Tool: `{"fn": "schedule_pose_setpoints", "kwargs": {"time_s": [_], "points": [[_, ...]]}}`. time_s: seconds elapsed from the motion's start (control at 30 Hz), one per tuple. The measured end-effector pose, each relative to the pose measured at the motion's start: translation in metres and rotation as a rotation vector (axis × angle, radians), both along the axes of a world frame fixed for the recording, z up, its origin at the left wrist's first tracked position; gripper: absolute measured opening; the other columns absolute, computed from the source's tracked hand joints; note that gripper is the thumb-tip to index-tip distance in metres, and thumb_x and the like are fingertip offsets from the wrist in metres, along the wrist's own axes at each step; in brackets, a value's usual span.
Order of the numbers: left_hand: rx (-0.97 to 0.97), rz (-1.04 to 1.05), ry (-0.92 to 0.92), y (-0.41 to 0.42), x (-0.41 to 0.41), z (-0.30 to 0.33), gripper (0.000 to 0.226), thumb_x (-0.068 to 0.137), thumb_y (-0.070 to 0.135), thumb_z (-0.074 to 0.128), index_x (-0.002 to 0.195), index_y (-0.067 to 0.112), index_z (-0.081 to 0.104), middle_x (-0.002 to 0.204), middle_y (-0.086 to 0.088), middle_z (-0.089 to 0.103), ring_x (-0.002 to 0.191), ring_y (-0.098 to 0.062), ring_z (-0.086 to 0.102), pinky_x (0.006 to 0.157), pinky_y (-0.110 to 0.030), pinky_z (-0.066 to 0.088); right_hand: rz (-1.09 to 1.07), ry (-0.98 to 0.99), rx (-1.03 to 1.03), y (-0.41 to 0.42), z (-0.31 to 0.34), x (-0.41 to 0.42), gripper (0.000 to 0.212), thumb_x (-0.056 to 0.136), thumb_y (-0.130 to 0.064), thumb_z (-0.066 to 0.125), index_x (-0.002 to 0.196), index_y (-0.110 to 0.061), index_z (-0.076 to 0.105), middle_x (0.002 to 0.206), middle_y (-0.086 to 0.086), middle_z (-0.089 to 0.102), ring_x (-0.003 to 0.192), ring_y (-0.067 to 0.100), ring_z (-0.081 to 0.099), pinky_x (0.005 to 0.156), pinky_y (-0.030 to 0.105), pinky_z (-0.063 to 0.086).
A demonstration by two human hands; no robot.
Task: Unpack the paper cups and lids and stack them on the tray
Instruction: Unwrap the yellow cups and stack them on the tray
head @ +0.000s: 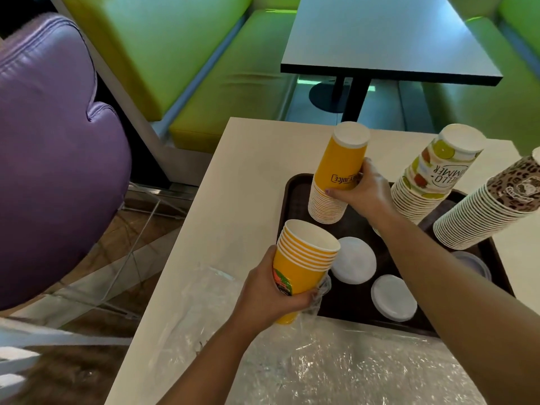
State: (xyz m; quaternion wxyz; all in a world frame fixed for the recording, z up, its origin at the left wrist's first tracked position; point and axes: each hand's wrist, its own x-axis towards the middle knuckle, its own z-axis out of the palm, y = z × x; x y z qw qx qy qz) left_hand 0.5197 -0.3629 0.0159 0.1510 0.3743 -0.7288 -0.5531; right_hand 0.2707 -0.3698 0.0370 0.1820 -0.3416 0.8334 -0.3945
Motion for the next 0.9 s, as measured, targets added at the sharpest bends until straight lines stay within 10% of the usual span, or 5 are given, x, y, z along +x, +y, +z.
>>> {"fn": "schedule_pose_setpoints", "kwargs": {"time_s": [0.23,0.43,0.9], "points": [[-0.006,-0.021,-0.022,0.001,0.001,-0.003,0.07,0.052,0.051,0.079,0.112,0.045,0.042,0.108,0.02,0.058,0.099,0.003,0.058,0.075,-0.009,0.049,0.041,0.278,-0.523,0.046,0.015,0.048,0.053,0.082,-0.037,0.066,0.123,-0.008,0.048,0.125,0.006,0.045,0.12,0.013,0.045,0.098,0.023,0.042],[-0.035,-0.036,-0.021,0.005,0.003,-0.003,0.069,0.06,0.035,0.088,0.109,0.048,0.042,0.103,0.021,0.06,0.094,0.011,0.056,0.073,-0.009,0.049,0.681,-0.142,0.077,0.073,0.035,0.069,0.068,0.074,-0.07,0.059,0.132,-0.048,0.033,0.138,-0.017,0.038,0.127,0.003,0.04,0.098,0.025,0.042],[-0.093,-0.086,0.035,0.022,0.01,0.015,0.073,0.049,0.056,0.08,0.112,0.046,0.044,0.107,0.02,0.061,0.099,0.005,0.059,0.077,-0.013,0.051,0.783,-0.071,0.054,0.092,0.069,0.066,0.052,0.087,-0.037,0.063,0.132,-0.046,0.04,0.131,-0.015,0.042,0.121,0.009,0.044,0.093,0.036,0.052]]}}
